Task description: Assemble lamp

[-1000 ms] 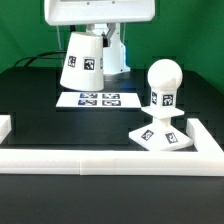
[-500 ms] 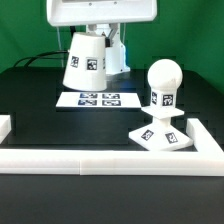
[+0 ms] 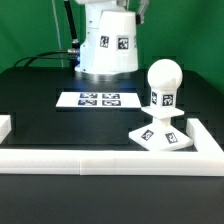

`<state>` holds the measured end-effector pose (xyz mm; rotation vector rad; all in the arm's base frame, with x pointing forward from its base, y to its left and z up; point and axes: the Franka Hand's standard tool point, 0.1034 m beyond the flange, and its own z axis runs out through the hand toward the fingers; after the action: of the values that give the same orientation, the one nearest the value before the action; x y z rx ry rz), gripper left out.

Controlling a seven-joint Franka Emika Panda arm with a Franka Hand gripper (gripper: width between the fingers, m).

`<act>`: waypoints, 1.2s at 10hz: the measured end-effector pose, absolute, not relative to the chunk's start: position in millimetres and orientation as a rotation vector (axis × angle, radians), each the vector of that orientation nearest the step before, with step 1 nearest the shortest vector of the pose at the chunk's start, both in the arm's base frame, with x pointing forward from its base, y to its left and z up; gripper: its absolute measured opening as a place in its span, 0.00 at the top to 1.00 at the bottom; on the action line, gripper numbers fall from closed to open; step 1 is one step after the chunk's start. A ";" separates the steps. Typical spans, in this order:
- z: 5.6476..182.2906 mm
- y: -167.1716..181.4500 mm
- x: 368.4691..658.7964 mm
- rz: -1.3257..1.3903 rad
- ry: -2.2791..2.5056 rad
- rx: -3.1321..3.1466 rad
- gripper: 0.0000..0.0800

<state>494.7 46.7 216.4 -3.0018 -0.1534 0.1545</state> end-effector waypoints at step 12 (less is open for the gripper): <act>195.6 119.3 547.0 0.213 0.039 -3.043 0.94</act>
Offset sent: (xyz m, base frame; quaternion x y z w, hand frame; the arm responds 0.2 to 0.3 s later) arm 0.0345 0.0247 0.0155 -0.0002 -0.0188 0.0484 0.9987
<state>547.0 119.3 195.6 -3.0430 0.0394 0.2131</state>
